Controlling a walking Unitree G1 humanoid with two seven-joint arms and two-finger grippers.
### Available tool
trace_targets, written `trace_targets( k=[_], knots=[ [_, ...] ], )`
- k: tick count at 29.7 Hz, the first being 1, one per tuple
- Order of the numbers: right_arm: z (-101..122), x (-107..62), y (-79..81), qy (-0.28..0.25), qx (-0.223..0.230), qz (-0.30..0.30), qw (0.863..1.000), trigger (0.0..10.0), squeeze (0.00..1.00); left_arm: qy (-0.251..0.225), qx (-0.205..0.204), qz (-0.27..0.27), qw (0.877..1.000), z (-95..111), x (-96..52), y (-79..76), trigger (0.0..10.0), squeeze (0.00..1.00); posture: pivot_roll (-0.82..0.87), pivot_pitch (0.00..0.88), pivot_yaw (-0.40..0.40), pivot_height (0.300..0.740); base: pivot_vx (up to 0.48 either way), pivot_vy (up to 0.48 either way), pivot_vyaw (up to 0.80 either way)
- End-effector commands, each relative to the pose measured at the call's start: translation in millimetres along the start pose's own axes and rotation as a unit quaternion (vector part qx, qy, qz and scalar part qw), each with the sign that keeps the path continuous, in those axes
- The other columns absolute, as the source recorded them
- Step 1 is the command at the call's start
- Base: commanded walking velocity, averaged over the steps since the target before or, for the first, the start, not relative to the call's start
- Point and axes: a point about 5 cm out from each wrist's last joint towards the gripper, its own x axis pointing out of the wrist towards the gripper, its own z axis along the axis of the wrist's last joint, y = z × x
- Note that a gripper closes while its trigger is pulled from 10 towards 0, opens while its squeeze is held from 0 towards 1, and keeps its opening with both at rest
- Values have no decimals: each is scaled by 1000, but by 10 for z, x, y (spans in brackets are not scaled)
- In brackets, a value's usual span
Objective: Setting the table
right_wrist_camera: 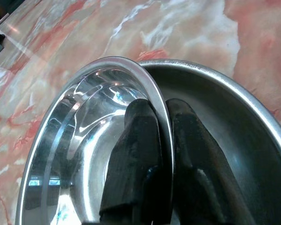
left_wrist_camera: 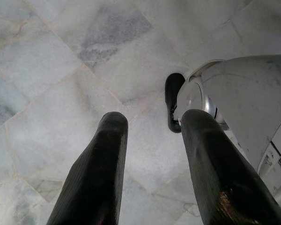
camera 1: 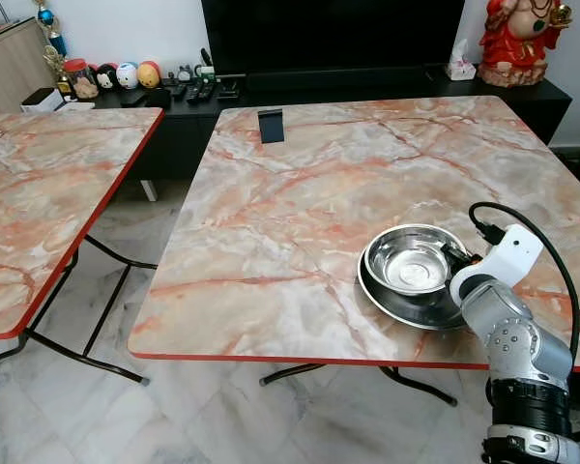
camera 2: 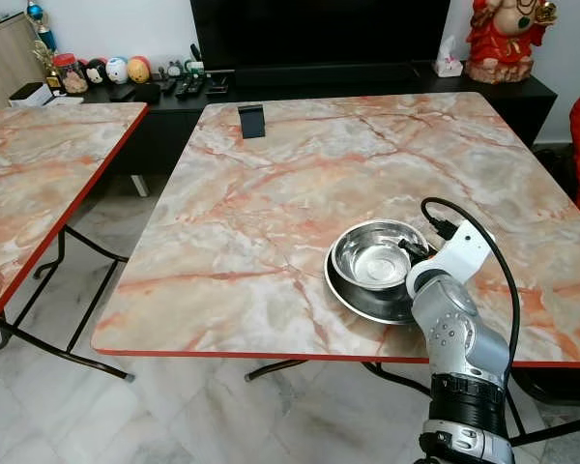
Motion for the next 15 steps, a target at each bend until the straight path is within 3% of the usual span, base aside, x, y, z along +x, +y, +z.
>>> trace_targets(
  k=[1, 3, 4, 6, 7, 15],
  knots=[
    [-54, 6, -97, 11, -17, -25, 999, 10000, 1000, 12, 7, 5, 1000, -50, -32, 66, 10000, 0, -141, 0, 66, 740, 0, 0, 0],
    [-49, 6, -101, 11, -22, -26, 999, 10000, 1000, 12, 6, 5, 1000, -50, -32, 66, 10000, 0, -141, 0, 66, 740, 0, 0, 0],
    [-37, 4, -113, 7, -31, -33, 999, 10000, 165, 12, 6, 5, 1000, -49, -32, 66, 10000, 0, -138, 0, 66, 740, 0, 0, 0],
    [-31, 4, -120, 6, -34, -38, 999, 10000, 165, 12, 6, 5, 1000, -48, -32, 66, 10000, 0, -138, 0, 66, 740, 0, 0, 0],
    [-18, 5, -139, 2, -38, -46, 998, 10000, 0, 11, 6, 5, 1000, -46, -31, 67, 10000, 0, -139, 0, 67, 740, 0, 0, 0],
    [-31, 6, -126, 3, -40, -43, 998, 10000, 0, 11, 6, 7, 1000, -43, -30, 69, 10000, 0, -136, 0, 67, 740, 0, 0, 0]
  ],
)
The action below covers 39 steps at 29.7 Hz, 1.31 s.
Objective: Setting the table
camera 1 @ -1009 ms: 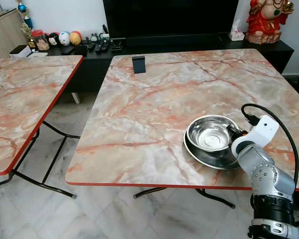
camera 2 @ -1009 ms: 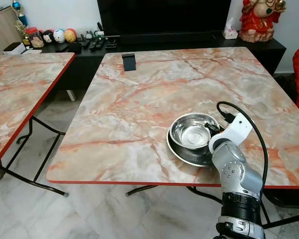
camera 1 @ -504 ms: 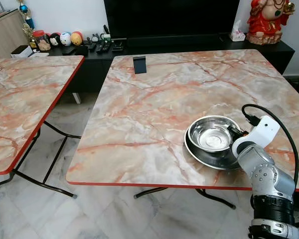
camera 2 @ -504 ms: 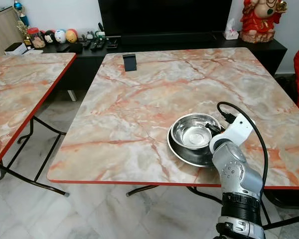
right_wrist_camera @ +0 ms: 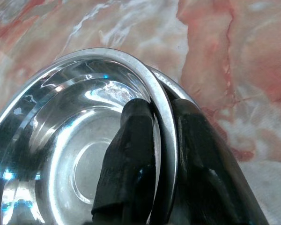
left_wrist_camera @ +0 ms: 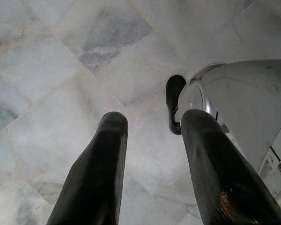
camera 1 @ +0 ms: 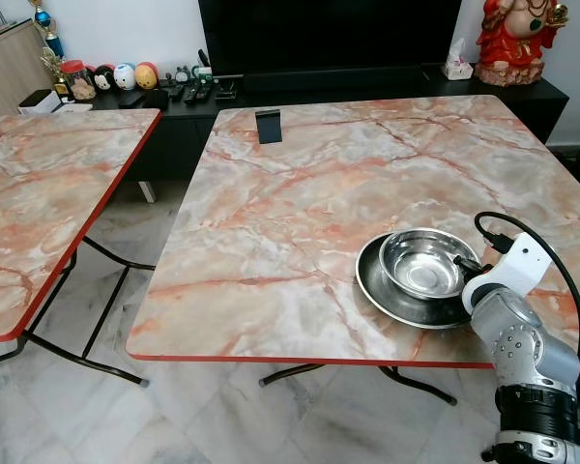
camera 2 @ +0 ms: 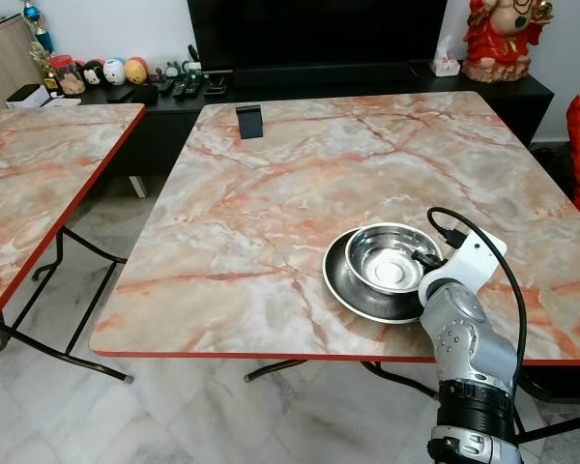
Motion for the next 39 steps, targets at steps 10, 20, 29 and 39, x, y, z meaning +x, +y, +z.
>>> trace_targets(
  k=[10, 20, 29, 39],
  knots=[
    [-49, -6, 141, 13, -7, 34, 999, 10000, 0, 12, 5, 6, 1000, -52, -31, 59, 10000, 0, -136, 0, 67, 740, 0, 0, 0],
    [-23, 3, 63, 8, -12, 10, 1000, 10000, 0, 11, 4, 5, 1000, -50, -29, 56, 10000, 0, -137, 0, 66, 740, 0, 0, 0],
    [-22, 2, 59, 7, -15, 6, 1000, 10000, 0, 12, 4, 4, 1000, -53, -30, 54, 10000, 0, -137, 0, 67, 740, 0, 0, 0],
    [-10, 4, 61, 4, -17, 4, 1000, 10000, 1000, 12, 4, 3, 1000, -54, -29, 49, 10000, 0, -137, 0, 66, 740, 0, 0, 0]
  ],
)
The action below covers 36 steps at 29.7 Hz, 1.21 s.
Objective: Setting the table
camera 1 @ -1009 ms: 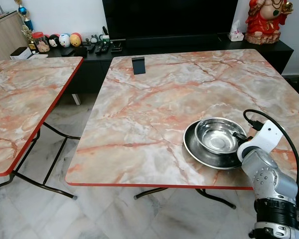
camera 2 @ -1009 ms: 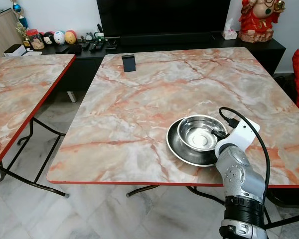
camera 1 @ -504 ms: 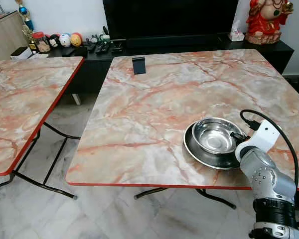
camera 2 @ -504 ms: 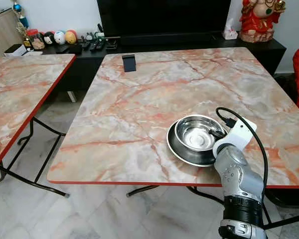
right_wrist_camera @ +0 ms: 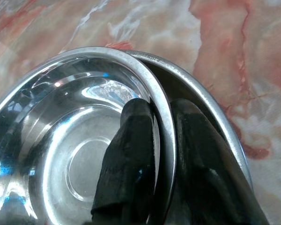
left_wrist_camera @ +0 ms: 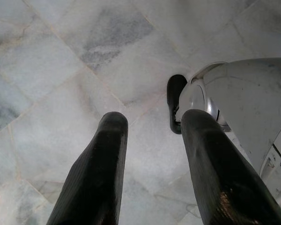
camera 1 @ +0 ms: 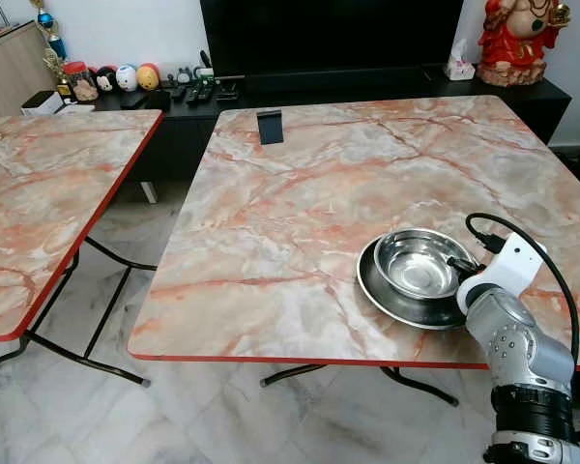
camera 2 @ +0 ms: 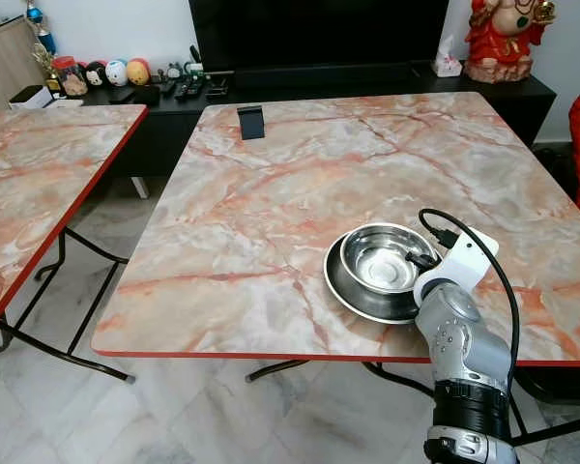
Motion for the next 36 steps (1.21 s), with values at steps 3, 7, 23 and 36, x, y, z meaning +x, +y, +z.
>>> trace_targets(
  k=[3, 7, 23, 36],
  knots=[
    [32, 5, 14, -3, -8, -2, 1000, 10000, 1000, 12, 3, 3, 1000, -53, -28, 45, 10000, 0, -134, 0, 64, 740, 0, 0, 0],
    [30, 4, 22, -3, -10, -1, 1000, 10000, 1000, 11, 2, 3, 1000, -54, -28, 44, 10000, 0, -134, 0, 64, 740, 0, 0, 0],
    [106, -46, 215, -46, -71, 52, 995, 10000, 0, 11, 3, 1, 1000, -53, -28, 40, 10000, 0, -137, 0, 67, 740, 0, 0, 0],
    [113, -59, 167, -64, -81, 40, 994, 10000, 0, 12, 15, -7, 1000, -47, -25, 33, 10000, 0, -136, 0, 67, 740, 0, 0, 0]
  ],
)
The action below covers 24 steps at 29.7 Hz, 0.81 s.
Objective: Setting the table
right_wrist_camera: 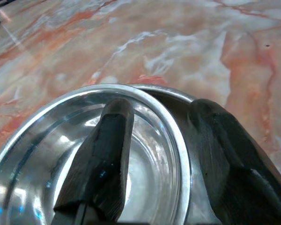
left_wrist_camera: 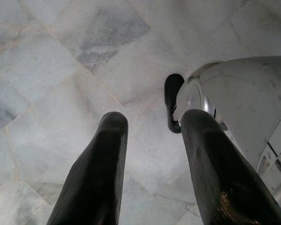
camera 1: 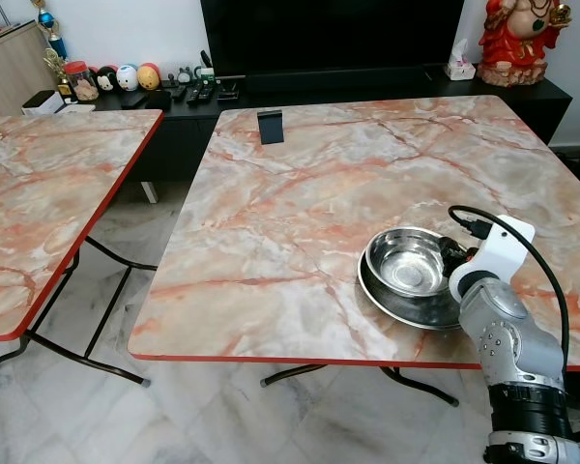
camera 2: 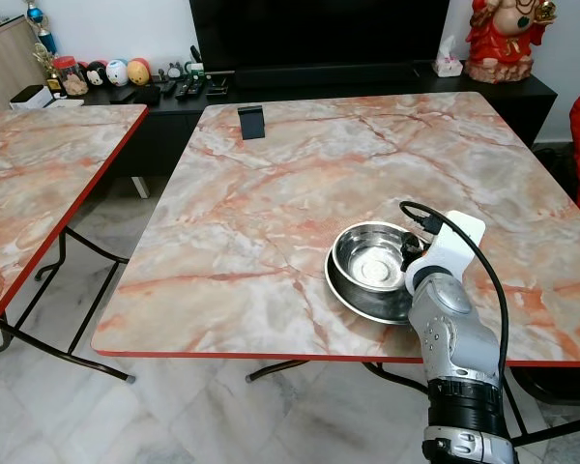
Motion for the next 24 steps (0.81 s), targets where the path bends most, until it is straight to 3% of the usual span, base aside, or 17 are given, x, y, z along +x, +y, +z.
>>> trace_targets(
  k=[1, 6, 8, 13, 18, 24],
  knots=[
    [14, -24, -2, -3, -9, -5, 1000, 10000, 0, 12, 11, 1, 1000, -50, -29, 46, 10000, 0, -137, 0, 67, 740, 0, 0, 0],
    [46, -27, 11, -19, 3, 2, 1000, 10000, 0, 12, 12, 0, 1000, -50, -29, 48, 10000, 0, -138, 0, 69, 740, 0, 0, 0],
    [96, -43, 220, -32, 21, 77, 996, 10000, 0, 12, 13, 1, 1000, -48, -30, 52, 10000, 0, -138, 0, 72, 740, 0, 0, 0],
    [96, -57, 345, -25, 34, 109, 993, 10000, 0, 12, 14, 1, 1000, -45, -30, 55, 10000, 0, -135, 0, 71, 740, 0, 0, 0],
    [47, -62, 362, -8, 24, 113, 993, 10000, 0, 12, 14, 1, 1000, -45, -30, 57, 10000, 0, -134, 0, 71, 740, 0, 0, 0],
    [-30, -49, 270, 17, 19, 84, 996, 10000, 0, 13, 15, 0, 1000, -46, -30, 56, 10000, 0, -137, 0, 72, 740, 0, 0, 0]
  ],
)
